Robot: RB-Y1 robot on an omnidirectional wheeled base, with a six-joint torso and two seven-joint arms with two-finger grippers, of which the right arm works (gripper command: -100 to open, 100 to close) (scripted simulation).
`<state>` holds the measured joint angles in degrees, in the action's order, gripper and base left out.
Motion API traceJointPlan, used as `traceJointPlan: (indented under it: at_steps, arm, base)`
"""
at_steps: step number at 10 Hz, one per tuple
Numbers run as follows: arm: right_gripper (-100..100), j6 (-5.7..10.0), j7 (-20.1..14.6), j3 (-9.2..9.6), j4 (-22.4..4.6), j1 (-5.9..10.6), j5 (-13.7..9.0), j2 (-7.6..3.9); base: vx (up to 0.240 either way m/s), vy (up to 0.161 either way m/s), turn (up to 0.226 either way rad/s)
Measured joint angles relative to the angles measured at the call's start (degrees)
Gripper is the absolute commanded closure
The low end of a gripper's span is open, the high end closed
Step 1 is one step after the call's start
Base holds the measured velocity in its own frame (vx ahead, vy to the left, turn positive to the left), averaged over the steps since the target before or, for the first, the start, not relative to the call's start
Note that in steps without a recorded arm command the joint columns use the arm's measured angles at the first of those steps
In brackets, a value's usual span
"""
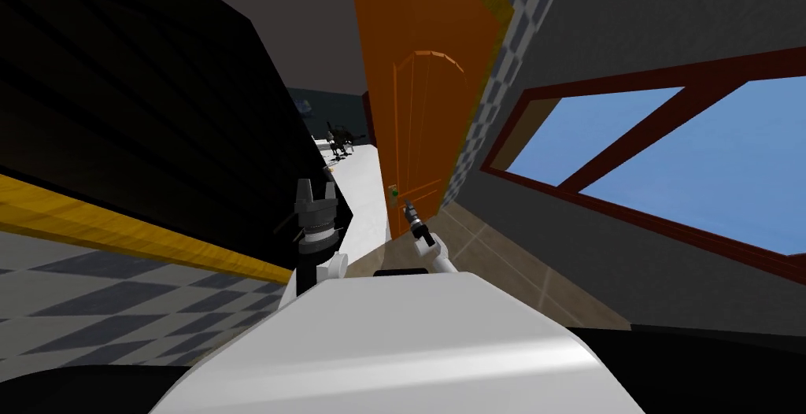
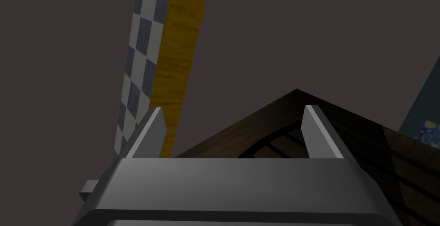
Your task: Push the door open
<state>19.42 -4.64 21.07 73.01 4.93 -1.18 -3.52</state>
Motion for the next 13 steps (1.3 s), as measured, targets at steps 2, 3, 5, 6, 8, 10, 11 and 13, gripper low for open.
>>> traceJointPlan:
  at_steps: [2, 3, 5, 6, 8, 10, 11, 13]
  arm:
    - [-100, -0.23, 0.00, 0.84, -3.86, 2.01, 0.19, 0.74]
    - [-100, -0.47, 0.01, 1.40, -5.61, 2.80, 0.30, 1.02]
    - [-100, -0.81, -0.29, 2.00, -7.26, 3.70, 0.30, 0.97]
    - [-100, -0.73, -0.26, 1.85, -7.39, 3.68, 0.29, 0.65]
    - [-100, -0.67, -0.18, 1.52, -7.82, 3.96, 0.28, 0.46]
    - [-100, -0.42, -0.08, 1.13, -8.50, 4.29, 0.25, 0.59]
    - [-100, -0.38, -0.05, 0.93, -8.71, 4.43, 0.24, 0.73]
    - [-100, -0.20, 0.06, 0.54, -9.31, 4.70, 0.22, 1.38]
  base:
    - [0.080, -0.130, 0.148]
    - [0.069, -0.155, 0.136]
    - [0.063, -0.018, 0.032]
    - [0.167, 0.068, 0.022]
    - [0.186, 0.096, 0.027]
    - [0.206, 0.086, 0.026]
    - [0.180, 0.072, 0.025]
    - [0.136, 0.053, 0.016]
